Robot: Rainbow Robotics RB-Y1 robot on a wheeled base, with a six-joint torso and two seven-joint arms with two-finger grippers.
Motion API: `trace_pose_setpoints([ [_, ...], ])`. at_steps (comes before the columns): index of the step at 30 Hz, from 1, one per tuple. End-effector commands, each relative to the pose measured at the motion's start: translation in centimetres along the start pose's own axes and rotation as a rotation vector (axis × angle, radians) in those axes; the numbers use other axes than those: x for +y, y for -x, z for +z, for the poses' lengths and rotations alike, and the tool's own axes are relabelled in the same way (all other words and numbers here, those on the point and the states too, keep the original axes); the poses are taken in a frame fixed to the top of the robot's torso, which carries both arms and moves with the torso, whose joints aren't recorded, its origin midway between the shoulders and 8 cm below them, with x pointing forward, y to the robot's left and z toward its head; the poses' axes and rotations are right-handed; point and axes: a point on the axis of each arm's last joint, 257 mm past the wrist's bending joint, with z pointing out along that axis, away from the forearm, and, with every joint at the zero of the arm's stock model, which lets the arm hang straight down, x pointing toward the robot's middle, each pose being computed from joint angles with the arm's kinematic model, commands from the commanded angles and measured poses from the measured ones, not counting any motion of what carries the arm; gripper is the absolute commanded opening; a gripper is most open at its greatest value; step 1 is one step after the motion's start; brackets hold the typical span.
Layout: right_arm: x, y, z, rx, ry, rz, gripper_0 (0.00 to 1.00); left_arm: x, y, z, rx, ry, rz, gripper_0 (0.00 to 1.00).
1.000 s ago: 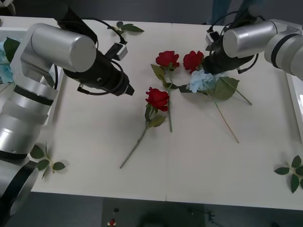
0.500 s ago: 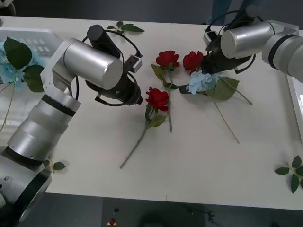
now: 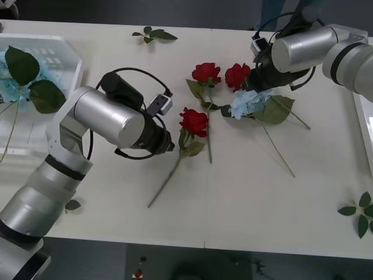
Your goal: Put the red flowers into the right box and the blue flowers into the left box
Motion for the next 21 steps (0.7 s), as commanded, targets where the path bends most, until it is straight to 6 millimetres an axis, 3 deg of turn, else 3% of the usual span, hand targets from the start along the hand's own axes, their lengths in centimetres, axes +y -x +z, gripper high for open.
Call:
trace_pose_setpoints([
  [1, 0.2, 2.8, -1.1, -0.045, -0.023, -0.015, 1.00, -0.8, 0.7, -1.2, -0.045, -0.009, 0.081, 0.97],
  [11, 0.2, 1.0, 0.7, -0.050, -0.044, -0.051, 1.00, -3.9, 0.2, -0.2, -0.042, -0.010, 0.198, 1.00],
  [21, 0.8, -1.3, 2.1, -0.029, -0.028, -0.026, 1.00, -4.9, 0.4, 0.6, -0.041, 0.053, 0.290, 1.00],
])
